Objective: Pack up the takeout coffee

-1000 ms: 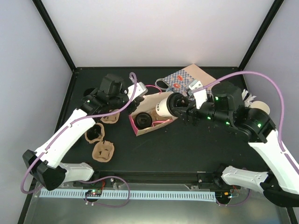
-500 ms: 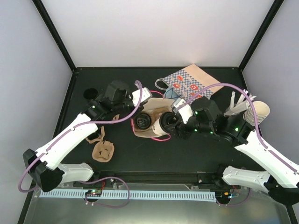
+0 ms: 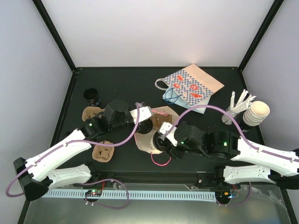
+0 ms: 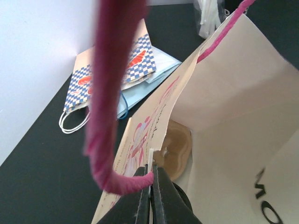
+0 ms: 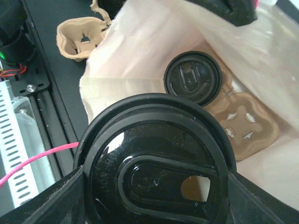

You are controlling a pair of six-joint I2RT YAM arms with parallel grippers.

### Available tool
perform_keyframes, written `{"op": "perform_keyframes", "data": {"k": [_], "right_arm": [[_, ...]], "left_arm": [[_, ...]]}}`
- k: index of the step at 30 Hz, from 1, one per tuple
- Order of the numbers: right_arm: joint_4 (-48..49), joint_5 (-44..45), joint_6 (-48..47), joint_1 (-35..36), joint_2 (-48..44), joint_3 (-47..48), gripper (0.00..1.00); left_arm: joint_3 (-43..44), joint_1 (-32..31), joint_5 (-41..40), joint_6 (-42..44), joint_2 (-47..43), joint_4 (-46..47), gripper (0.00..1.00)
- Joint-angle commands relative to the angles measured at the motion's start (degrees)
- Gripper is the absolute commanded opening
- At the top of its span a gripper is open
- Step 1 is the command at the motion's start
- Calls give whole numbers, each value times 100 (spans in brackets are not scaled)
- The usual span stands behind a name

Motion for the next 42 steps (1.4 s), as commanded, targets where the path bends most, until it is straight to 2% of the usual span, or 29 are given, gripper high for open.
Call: {"op": "perform_keyframes", "data": {"k": [1, 7, 11, 16, 26, 33, 42], "right_arm": [[-29, 1156, 15, 326, 101, 43, 60], [139, 2163, 188, 324, 386, 257, 60], [176, 2527, 358, 321, 656, 284, 59], [656, 2397, 326, 319, 637, -144, 58], [1207, 2781, 528, 326, 598, -932, 56], [1872, 2465, 207, 321, 414, -1494, 56], [2259, 2868, 52, 454, 371, -1786, 55]], "left_arm": [[-233, -224, -223, -235, -327, 114, 1], [-354, -447, -269, -480, -569, -19, 2], [-404, -544, -293, -618, -631, 1, 2], [-433, -609, -302, -790, -655, 80, 2], [-325, -655, -246, -1379, -576, 166, 2], [-260, -677, -78, -1566, -568, 138, 2], [-34, -675, -173, -1880, -419, -218, 2]]}}
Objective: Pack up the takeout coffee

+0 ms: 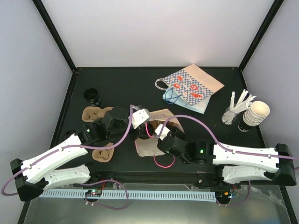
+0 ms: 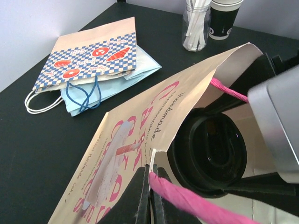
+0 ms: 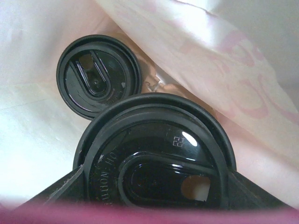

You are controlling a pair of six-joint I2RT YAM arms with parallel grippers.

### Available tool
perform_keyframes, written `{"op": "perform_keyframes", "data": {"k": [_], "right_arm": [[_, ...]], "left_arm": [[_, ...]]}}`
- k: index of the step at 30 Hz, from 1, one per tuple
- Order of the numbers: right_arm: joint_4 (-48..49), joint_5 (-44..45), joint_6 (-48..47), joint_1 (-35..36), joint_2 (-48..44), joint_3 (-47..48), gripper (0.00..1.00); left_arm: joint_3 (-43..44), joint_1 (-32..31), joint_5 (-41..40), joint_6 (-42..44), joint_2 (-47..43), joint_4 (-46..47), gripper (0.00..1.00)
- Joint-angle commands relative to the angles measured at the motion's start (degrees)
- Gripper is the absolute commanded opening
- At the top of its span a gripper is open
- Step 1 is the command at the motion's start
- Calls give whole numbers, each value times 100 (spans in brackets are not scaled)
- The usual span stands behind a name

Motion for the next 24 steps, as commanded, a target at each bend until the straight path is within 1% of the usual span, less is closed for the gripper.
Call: {"op": "perform_keyframes", "data": {"k": [1, 5, 10, 19, 24], "right_arm": [[435, 477, -28, 202, -188, -124, 55], [510, 755, 88, 288, -465, -252, 56], [327, 1009, 334, 292, -738, -308, 55], [258, 584, 349, 294, -871, -343, 55], [278, 364, 322, 324, -835, -361, 55]], "left_arm": [[320, -38, 32, -325, 98, -147, 2], [375, -33, -116, -453, 223, -234, 2], [403, -32, -152, -501, 280, -248, 2], [519, -32, -359, -611, 347, -349, 2], [596, -28, -338, -700, 354, -383, 2]]}}
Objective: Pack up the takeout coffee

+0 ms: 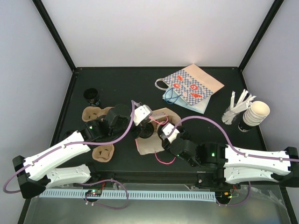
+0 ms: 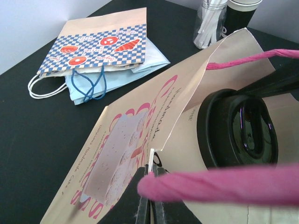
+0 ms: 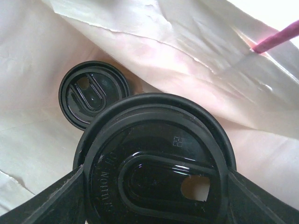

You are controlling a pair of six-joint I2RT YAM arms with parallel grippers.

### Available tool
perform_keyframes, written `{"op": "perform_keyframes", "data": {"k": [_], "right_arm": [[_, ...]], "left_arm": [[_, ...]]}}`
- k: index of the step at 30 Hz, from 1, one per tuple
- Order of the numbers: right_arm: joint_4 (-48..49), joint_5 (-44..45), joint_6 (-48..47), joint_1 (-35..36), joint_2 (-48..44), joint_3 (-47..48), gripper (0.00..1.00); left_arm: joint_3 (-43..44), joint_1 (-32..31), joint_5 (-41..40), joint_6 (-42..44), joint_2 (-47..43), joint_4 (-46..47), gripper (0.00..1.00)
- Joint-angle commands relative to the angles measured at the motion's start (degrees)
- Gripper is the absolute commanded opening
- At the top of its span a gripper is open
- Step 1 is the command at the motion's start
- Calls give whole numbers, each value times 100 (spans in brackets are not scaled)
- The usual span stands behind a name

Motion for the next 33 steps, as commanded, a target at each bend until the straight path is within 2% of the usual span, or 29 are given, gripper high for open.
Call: {"op": "perform_keyframes", "data": {"k": [1, 11, 18, 25, 33], "right_arm": [[85, -141, 95, 86, -27, -71, 55], [129, 208, 232, 105, 355, 61, 55], [-13, 359, 353, -162, 651, 263, 51], [-55, 66, 737, -625, 813, 429, 50], [-228, 298, 1544, -644, 1052, 340, 49]], "left_arm": [[292, -22, -110, -186, 23, -150, 2], [195, -30, 497, 28, -46, -39, 2], [87, -30, 705, 7, -126, 33, 2], [-21, -34, 947, 58, -195, 82, 3], [-80, -38, 1201, 72, -227, 125, 4]]}}
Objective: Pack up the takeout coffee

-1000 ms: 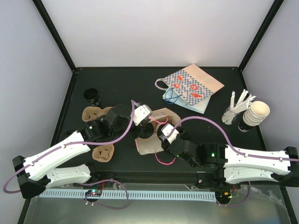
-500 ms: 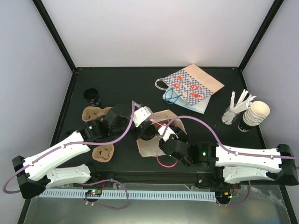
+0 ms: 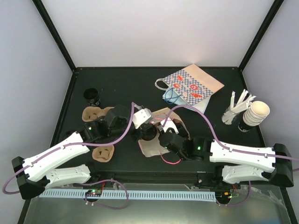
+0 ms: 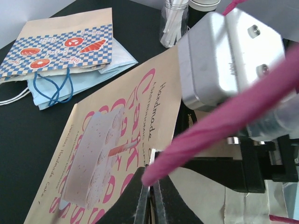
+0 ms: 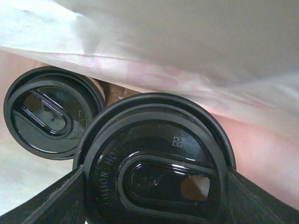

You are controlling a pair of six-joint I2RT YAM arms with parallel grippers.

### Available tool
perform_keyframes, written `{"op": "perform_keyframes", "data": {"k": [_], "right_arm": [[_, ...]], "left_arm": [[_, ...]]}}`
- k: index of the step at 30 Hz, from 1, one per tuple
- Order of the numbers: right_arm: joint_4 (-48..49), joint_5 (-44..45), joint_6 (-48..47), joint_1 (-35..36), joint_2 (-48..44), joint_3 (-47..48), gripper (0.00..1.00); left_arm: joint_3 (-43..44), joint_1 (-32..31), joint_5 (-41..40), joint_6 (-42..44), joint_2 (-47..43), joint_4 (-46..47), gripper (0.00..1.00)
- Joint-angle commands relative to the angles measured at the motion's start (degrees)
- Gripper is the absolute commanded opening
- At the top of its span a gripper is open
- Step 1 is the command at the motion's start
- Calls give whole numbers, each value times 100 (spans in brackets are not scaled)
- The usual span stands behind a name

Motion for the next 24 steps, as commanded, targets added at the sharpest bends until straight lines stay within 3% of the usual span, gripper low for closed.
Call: {"op": "perform_keyframes", "data": {"k": [1, 5, 8, 11, 17, 22, 24], "right_arm": [[-42, 266, 617, -44, 103, -17, 49], [289, 247, 551, -45, 15, -306, 49], [502, 228, 490, -45, -43, -444, 49], [641, 172, 455, -45, -42, -528, 49], [893, 171, 288, -45, -116, -648, 49], [1142, 88, 92, -48, -164, -717, 49], [1129, 85, 86, -50, -128, -681, 48]], "left_arm": [[-8, -39, 412, 62, -145, 142, 6], [22, -33, 424, 58, -198, 130, 17], [85, -30, 426, -9, -273, 121, 44], [232, -14, 311, -218, -347, 138, 60], [730, 290, 377, -534, -212, -150, 72], [1149, 954, 620, -607, -119, -435, 78], [1275, 1428, 560, -706, -31, -569, 89]]}}
